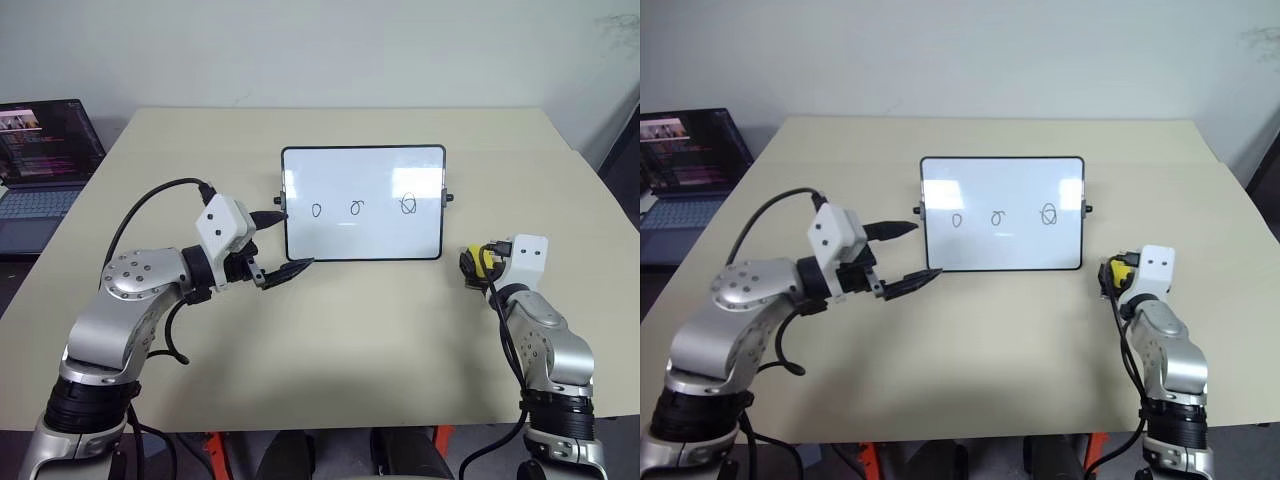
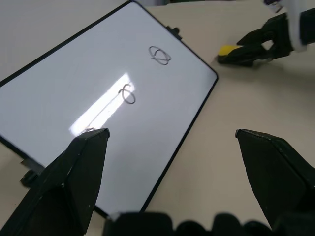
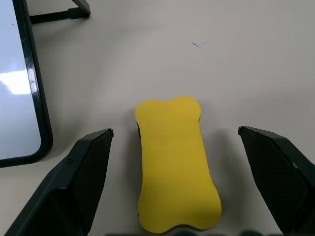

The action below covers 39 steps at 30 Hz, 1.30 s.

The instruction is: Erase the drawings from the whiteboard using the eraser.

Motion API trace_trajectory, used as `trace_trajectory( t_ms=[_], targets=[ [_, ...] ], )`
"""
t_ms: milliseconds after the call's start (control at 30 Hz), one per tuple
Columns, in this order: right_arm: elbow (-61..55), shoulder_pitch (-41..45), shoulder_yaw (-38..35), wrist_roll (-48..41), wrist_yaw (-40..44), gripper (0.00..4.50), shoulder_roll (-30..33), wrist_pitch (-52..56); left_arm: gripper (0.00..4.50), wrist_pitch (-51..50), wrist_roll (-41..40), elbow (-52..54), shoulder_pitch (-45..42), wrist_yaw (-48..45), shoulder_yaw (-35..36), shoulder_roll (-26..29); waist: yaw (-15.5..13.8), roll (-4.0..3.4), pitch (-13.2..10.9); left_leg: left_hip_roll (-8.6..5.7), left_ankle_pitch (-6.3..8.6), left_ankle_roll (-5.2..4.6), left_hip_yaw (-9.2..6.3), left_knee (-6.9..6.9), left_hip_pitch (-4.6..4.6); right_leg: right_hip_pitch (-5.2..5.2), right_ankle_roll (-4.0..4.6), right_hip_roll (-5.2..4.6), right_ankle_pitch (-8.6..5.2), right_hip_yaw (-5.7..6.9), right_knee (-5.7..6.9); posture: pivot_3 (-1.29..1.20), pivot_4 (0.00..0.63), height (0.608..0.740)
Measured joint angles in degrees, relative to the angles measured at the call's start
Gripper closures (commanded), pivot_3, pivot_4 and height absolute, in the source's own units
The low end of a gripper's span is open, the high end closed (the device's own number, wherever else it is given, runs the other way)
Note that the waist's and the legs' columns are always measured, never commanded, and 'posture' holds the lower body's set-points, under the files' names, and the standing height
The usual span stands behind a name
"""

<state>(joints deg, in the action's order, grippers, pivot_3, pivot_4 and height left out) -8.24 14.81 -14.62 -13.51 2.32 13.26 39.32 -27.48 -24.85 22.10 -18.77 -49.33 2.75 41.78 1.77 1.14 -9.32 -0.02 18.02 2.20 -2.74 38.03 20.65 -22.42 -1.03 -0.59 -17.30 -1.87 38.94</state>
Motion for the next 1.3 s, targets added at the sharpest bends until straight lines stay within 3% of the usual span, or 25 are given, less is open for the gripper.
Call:
trace_trajectory(
  t_ms=[267, 867, 967, 1200, 1300],
  targets=[
    [0.8, 0.3, 0.1, 0.0, 0.0, 0.04, 0.0, 0.0, 0.00, -2.1, -4.1, 0.3, 0.1, -2.6, 2.2, 1.8, 0.0, 0.00, 0.0, 0.00, 0.00, 0.00, 0.00, 0.00, 0.00, 0.00, 0.00, 0.00, 0.00, 0.00, 0.00, 0.00, 0.150, 0.740],
    [1.4, 1.6, 0.1, 0.0, 0.0, 0.04, -0.6, 0.0, 0.00, -2.3, -4.4, 0.3, 0.0, -2.6, 2.3, 1.8, 0.0, 0.00, 0.0, 0.00, 0.00, 0.00, 0.00, 0.00, 0.00, 0.00, 0.00, 0.00, 0.00, -0.01, 0.00, 0.00, 0.150, 0.740],
    [1.9, 1.6, 0.2, 0.0, 0.0, 0.63, -0.9, 0.0, 0.00, -2.3, -4.4, 0.3, 0.0, -2.6, 2.3, 1.9, 0.0, -0.01, 0.0, -0.01, 0.00, 0.00, 0.00, 0.00, 0.00, -0.01, 0.00, 0.00, 0.00, -0.01, 0.01, 0.00, 0.150, 0.740],
    [1.9, 1.6, 0.2, 0.0, 0.0, 3.13, -0.9, 0.0, 0.00, -2.3, -4.3, 0.3, -0.1, -2.7, 2.3, 1.9, 0.0, -0.01, 0.0, -0.01, 0.00, 0.00, 0.00, 0.00, 0.00, -0.01, 0.00, 0.00, 0.00, -0.01, 0.01, 0.00, 0.150, 0.740],
    [1.9, 1.6, 0.2, 0.0, 0.0, 3.27, -0.9, 0.0, 0.00, -2.3, -4.3, 0.3, -0.3, -2.7, 2.3, 1.9, 0.0, 0.00, 0.0, -0.01, 0.00, 0.00, 0.00, 0.01, 0.00, -0.01, 0.00, 0.00, 0.00, -0.01, 0.01, 0.00, 0.150, 0.740]
  ],
)
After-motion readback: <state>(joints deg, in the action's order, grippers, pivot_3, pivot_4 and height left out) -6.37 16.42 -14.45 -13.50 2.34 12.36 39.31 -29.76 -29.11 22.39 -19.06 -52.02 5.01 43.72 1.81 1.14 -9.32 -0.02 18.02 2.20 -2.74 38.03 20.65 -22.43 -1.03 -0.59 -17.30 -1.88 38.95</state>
